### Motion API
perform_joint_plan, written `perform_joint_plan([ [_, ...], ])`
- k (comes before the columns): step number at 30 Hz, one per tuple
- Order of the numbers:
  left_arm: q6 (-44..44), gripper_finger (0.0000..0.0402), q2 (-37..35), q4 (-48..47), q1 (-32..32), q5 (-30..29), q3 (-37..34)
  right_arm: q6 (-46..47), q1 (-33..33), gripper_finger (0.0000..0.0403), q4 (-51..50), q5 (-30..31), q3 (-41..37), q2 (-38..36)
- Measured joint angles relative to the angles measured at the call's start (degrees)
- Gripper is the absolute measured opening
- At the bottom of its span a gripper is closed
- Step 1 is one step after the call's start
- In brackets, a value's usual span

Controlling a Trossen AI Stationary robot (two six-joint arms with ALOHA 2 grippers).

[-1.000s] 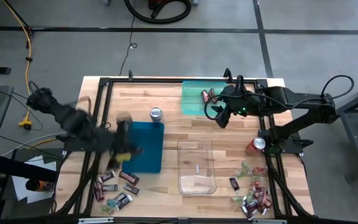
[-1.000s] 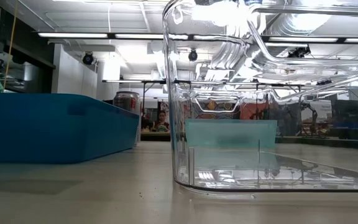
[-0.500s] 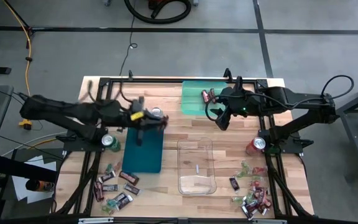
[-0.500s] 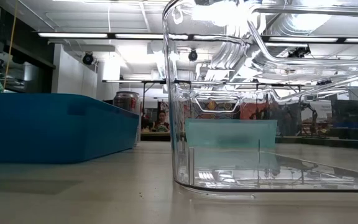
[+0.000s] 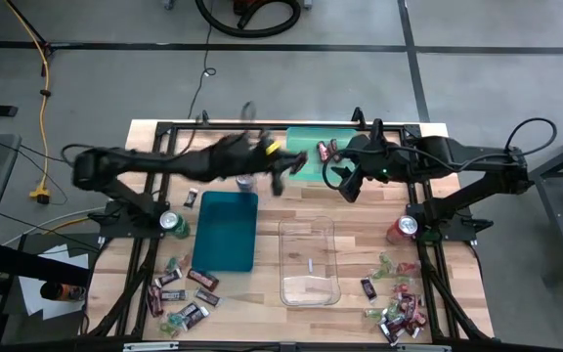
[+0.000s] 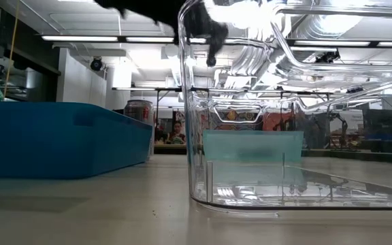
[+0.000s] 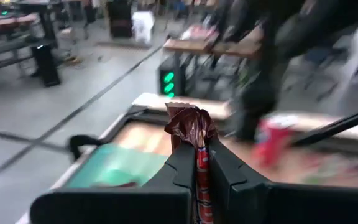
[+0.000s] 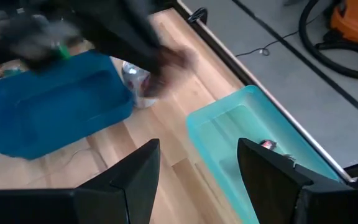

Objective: Sort candy
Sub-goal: Put the chocolate peanut bar into the green bin

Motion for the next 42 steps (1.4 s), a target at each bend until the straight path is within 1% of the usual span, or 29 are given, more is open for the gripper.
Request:
perform_joint_plan([
  [3,4.24,0.0001,6.56,-5.69,4.94,1.27,7.92,-0.50,0.00,0.0209,1.24,1.55,0.00,-1.07],
  [6,6.87,0.0001,12.31,-10.21,8.89,1.81,14.17,-1.04,0.00,0.0209,3.42,1.79,0.00,-3.14],
  [10,9.09,0.0000,19.84,-14.54,12.17,1.81,21.79,-0.10,0.00,0.0209,6.16,2.02,0.02,-6.56],
  [14,7.21,0.0000,26.31,-22.01,13.32,1.93,30.16,2.13,0.00,0.0209,6.41,4.00,0.02,-8.93],
  [20,-0.46,0.0000,33.48,-34.83,13.13,3.05,39.50,3.26,-0.02,0.0209,6.36,6.98,0.04,-10.00],
  [22,-3.82,0.0000,35.33,-39.14,13.09,3.01,41.27,3.26,0.00,0.0209,6.37,6.98,0.04,-9.95],
  [24,-8.02,0.0000,36.85,-41.35,12.96,2.99,42.04,3.27,0.00,0.0209,6.37,6.95,0.04,-9.88],
  [33,-22.23,0.0000,40.79,-42.29,12.67,1.39,42.23,5.16,0.00,0.0209,6.34,6.98,0.04,-9.14],
  [38,-26.88,0.0000,42.77,-42.69,12.47,0.33,42.23,6.08,0.00,0.0209,6.34,8.09,0.04,-9.08],
  [42,-28.19,0.0000,43.16,-42.47,11.58,-1.09,42.19,6.08,0.00,0.0209,6.35,9.26,0.04,-9.08],
])
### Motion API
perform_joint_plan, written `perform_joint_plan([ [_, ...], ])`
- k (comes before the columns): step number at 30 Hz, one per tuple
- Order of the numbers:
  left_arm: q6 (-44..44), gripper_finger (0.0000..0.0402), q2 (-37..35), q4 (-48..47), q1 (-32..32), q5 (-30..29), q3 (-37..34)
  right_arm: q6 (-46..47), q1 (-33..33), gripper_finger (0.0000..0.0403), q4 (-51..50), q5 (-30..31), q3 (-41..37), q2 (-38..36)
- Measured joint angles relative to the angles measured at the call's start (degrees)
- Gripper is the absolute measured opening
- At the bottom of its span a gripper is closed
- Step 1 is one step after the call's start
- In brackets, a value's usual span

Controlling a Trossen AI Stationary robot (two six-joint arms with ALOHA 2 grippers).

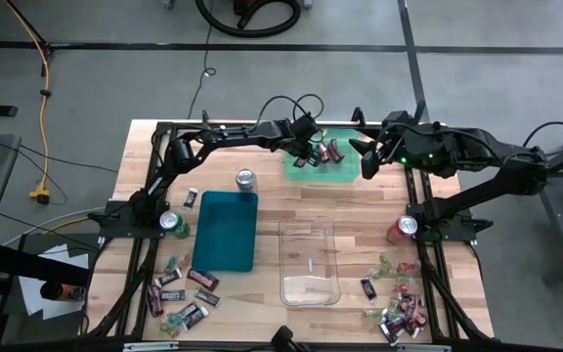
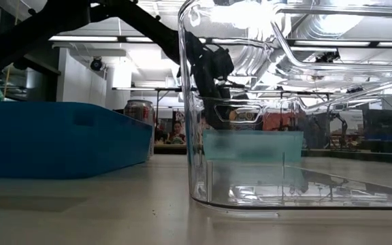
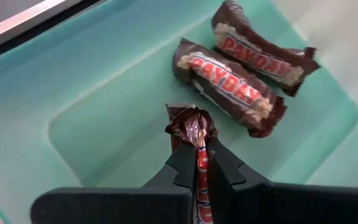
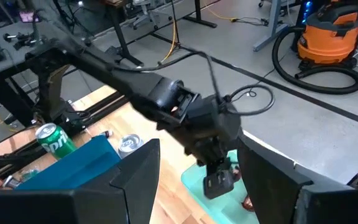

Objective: Sort candy
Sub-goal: Put the chocolate peanut bar into the green bin

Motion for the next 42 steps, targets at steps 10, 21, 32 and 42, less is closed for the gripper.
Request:
perform_joint_plan([
  [10,2.53,0.0047,-0.10,-0.55,-1.10,0.40,0.00,-0.09,0.00,0.0209,0.02,0.15,0.00,0.00],
  [21,2.92,0.0180,-1.45,-0.82,-1.44,1.31,0.00,-0.44,0.00,0.0209,-2.45,0.06,0.00,0.00],
  [32,10.43,0.0228,-12.85,-3.88,0.24,2.10,0.00,-0.45,0.00,0.0209,-3.35,0.04,0.00,-0.02],
  [42,14.18,0.0216,-28.54,-5.16,-5.83,-1.24,-3.62,1.33,0.00,0.0209,-5.01,-0.82,0.00,-0.02],
])
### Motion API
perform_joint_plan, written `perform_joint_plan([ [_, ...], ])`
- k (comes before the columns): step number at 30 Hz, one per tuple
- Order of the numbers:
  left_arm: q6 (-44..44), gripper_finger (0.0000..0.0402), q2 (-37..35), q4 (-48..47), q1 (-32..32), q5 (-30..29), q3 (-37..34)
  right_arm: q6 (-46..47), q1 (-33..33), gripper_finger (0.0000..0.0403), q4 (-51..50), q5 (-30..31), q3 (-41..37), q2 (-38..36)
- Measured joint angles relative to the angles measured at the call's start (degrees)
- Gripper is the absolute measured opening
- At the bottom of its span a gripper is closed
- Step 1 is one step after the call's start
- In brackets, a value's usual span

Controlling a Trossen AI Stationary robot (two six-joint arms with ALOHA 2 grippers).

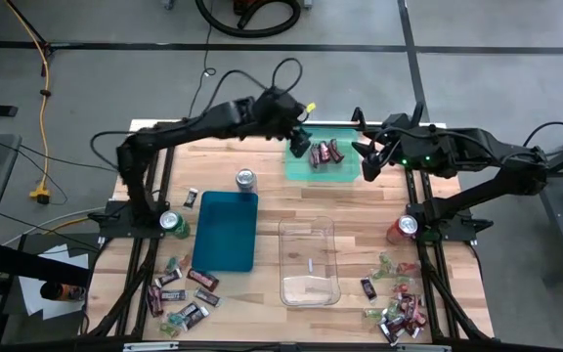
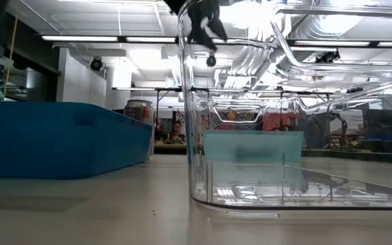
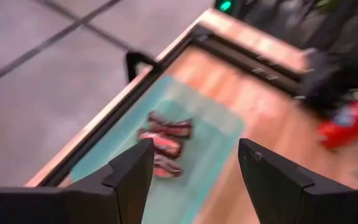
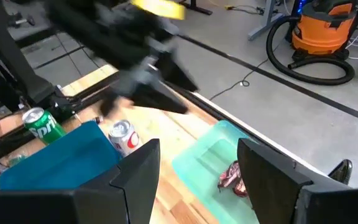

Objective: Sort candy
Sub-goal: Put the chocolate peanut bar into the green bin

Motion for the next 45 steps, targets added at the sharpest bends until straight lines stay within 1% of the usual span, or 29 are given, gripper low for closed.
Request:
perform_joint_plan([
  [2,-0.01,0.0213,-4.09,3.82,-2.63,-0.33,-5.04,0.39,-0.01,0.0209,-1.32,-0.75,0.00,0.00],
  [4,-0.33,0.0210,-8.66,8.08,-5.42,-0.35,-11.58,1.25,-0.02,0.0209,-2.74,-2.22,0.00,0.00],
  [6,-2.07,0.0209,-13.68,13.02,-8.22,-0.51,-19.18,1.70,0.00,0.0209,-3.99,-3.83,0.00,0.00],
  [10,-6.14,0.0209,-23.82,25.91,-13.90,-1.36,-35.03,3.21,0.00,0.0209,-6.68,-7.96,0.00,0.00],
  [14,-9.37,0.0209,-31.52,39.31,-19.11,-6.87,-49.10,4.98,0.00,0.0209,-8.37,-10.81,0.00,0.00],
  [16,-11.04,0.0209,-34.46,45.28,-20.74,-8.46,-54.17,6.02,0.00,0.0209,-8.65,-12.86,0.00,0.00],
  [19,-12.83,0.0209,-37.94,52.64,-22.36,-8.88,-59.34,7.50,0.00,0.0209,-8.60,-15.65,0.00,0.00],
  [21,-12.98,0.0209,-39.54,54.98,-23.32,-8.85,-60.94,8.62,0.00,0.0209,-8.60,-16.68,0.00,0.00],
  [24,-11.55,0.0209,-41.82,54.58,-24.29,-8.48,-61.54,13.30,0.00,0.0209,-8.69,-19.55,0.00,0.20],
  [25,-10.94,0.0209,-42.41,54.47,-24.51,-8.42,-61.54,15.63,0.00,0.0209,-8.82,-22.27,0.00,0.40],
  [28,-9.13,0.0209,-44.20,53.27,-24.57,-8.26,-61.58,23.21,1.32,0.0209,-11.08,-34.79,0.00,1.89],
  [29,-8.53,0.0209,-44.75,52.75,-24.55,-8.29,-61.58,26.18,2.65,0.0209,-12.54,-38.42,0.00,2.68],
  [31,-7.14,0.0209,-45.57,52.43,-24.27,-8.45,-61.57,32.24,6.49,0.0209,-15.84,-42.45,0.00,4.72],
  [36,-6.56,0.0209,-46.63,51.97,-23.09,-8.41,-61.56,45.28,17.90,0.0209,-25.19,-44.25,0.00,12.76],
  [39,-6.53,0.0209,-46.94,51.95,-22.79,-8.35,-61.56,52.15,23.18,0.0209,-29.63,-48.35,-0.03,19.13],
  [43,-5.35,0.0209,-46.90,51.73,-22.78,-8.23,-61.56,53.95,28.45,0.0209,-30.90,-54.79,-0.38,27.32],
  [45,-5.33,0.0209,-46.90,51.78,-22.78,-7.38,-61.56,54.17,30.71,0.0209,-27.95,-58.89,-3.17,29.96],
])
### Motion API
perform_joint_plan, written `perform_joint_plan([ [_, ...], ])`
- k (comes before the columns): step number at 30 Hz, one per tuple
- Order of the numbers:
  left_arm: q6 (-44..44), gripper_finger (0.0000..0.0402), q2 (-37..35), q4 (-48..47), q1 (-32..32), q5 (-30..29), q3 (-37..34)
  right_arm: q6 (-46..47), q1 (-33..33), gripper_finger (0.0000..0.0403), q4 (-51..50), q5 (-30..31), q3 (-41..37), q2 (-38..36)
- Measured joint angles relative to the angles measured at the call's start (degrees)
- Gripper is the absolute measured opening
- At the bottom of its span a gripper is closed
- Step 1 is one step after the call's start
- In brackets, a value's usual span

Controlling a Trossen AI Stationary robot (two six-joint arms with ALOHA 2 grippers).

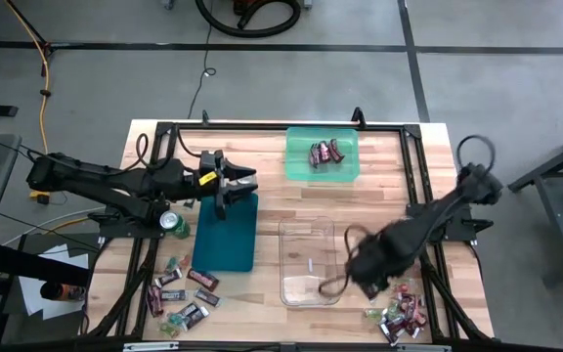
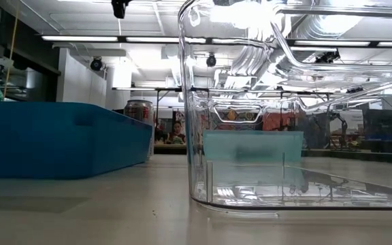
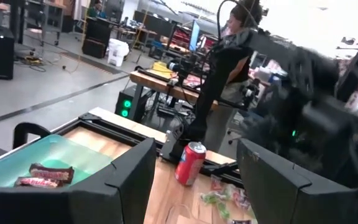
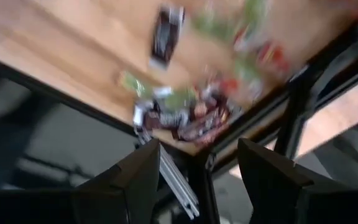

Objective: Sort candy
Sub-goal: Put the chocolate peanut bar into the green bin

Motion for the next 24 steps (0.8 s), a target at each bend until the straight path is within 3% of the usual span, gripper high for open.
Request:
perform_joint_plan([
  [5,0.09,0.0209,0.00,-0.12,0.00,2.99,0.00,6.73,6.43,0.0209,17.43,-12.60,-14.24,0.75],
  [8,0.08,0.0209,0.00,-0.13,-0.01,3.66,0.00,17.12,9.67,0.0209,29.31,-15.53,-21.14,-1.12],
  [11,-0.17,0.0209,0.00,-0.13,-0.02,3.66,0.00,26.96,11.95,0.0209,37.19,-14.67,-25.46,-2.83],
  [16,-0.24,0.0209,0.00,-0.13,0.00,3.10,0.00,37.37,15.60,0.0209,38.25,-13.04,-29.02,-3.01],
  [20,-0.31,0.0209,0.00,-0.02,-0.02,1.72,0.00,42.13,16.66,0.0209,39.24,-7.51,-30.31,-3.01],
  [24,-0.33,0.0209,0.00,0.07,-0.02,0.78,0.02,43.51,16.70,0.0209,40.22,-6.24,-31.78,-3.01],
])
